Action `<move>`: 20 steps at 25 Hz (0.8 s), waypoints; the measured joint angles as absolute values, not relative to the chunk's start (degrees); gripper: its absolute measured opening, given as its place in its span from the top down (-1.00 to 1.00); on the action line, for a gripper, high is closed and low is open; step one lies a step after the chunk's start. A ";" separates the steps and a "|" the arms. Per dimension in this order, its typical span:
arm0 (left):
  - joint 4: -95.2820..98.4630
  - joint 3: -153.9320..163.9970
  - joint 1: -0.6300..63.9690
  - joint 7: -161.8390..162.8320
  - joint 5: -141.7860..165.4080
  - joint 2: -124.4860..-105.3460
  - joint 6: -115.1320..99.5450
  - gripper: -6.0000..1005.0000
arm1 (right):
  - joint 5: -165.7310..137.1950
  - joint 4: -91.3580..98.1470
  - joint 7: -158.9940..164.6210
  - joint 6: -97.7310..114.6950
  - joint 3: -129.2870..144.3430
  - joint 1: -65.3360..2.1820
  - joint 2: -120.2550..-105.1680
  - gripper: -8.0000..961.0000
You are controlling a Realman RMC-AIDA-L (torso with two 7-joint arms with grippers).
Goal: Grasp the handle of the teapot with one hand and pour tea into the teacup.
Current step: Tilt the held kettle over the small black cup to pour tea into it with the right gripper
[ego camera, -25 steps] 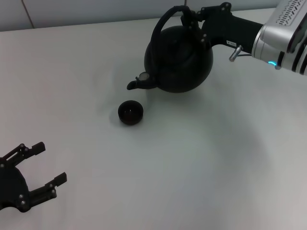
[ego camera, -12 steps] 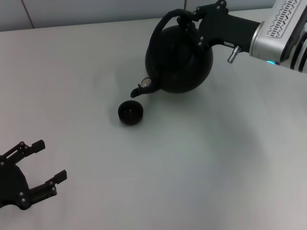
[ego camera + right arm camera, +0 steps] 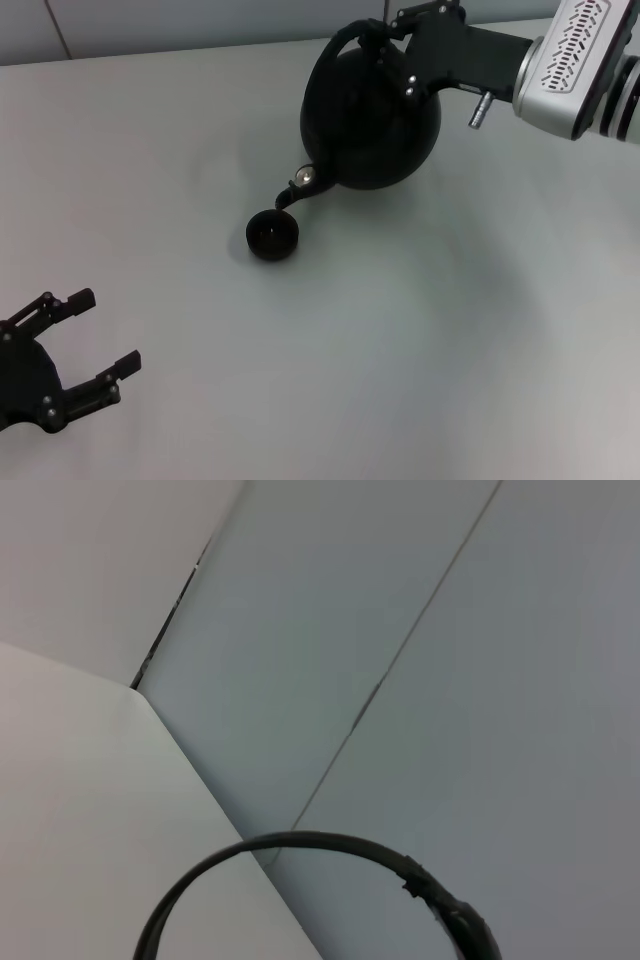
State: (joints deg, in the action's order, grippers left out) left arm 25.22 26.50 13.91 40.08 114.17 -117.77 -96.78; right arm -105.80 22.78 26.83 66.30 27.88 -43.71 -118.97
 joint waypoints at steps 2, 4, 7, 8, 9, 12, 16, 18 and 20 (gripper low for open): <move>25.22 26.47 13.97 40.12 114.17 -117.77 -96.78 -0.71 | -105.79 22.87 26.65 66.30 28.05 -43.76 -118.98 0.81; 25.22 26.45 14.05 40.28 114.17 -117.77 -96.78 -0.71 | -105.77 23.24 26.51 66.29 28.69 -43.82 -118.99 0.81; 25.22 26.45 14.14 40.48 114.17 -117.77 -96.74 -0.71 | -105.76 23.54 26.49 66.23 29.38 -43.95 -119.00 0.81; 25.22 26.45 14.15 40.49 114.17 -117.78 -96.72 -0.71 | -105.76 23.55 26.48 66.19 29.63 -44.04 -119.00 0.81; 25.22 26.45 14.15 40.50 114.17 -117.80 -96.73 -0.71 | -105.76 23.62 26.45 66.11 29.96 -44.14 -119.00 0.81; 25.22 26.39 14.21 40.51 114.17 -117.86 -96.72 -0.71 | -105.76 24.04 26.40 65.89 30.69 -44.20 -119.07 0.81; 25.22 26.33 14.24 40.52 114.17 -117.87 -96.72 -0.71 | -105.74 24.19 25.87 65.81 30.85 -44.27 -119.10 0.81; 25.22 26.29 14.26 40.52 114.17 -117.87 -96.72 -0.71 | -105.73 24.24 25.28 65.79 30.85 -44.30 -119.10 0.81; 25.22 26.28 14.30 40.52 114.17 -117.86 -96.73 -0.71 | -105.72 24.29 25.09 65.75 31.16 -44.30 -119.10 0.81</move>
State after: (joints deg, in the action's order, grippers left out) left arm 25.22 26.28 14.30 40.52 114.17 -117.86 -96.73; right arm -105.72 24.29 25.09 65.75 31.16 -44.30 -119.10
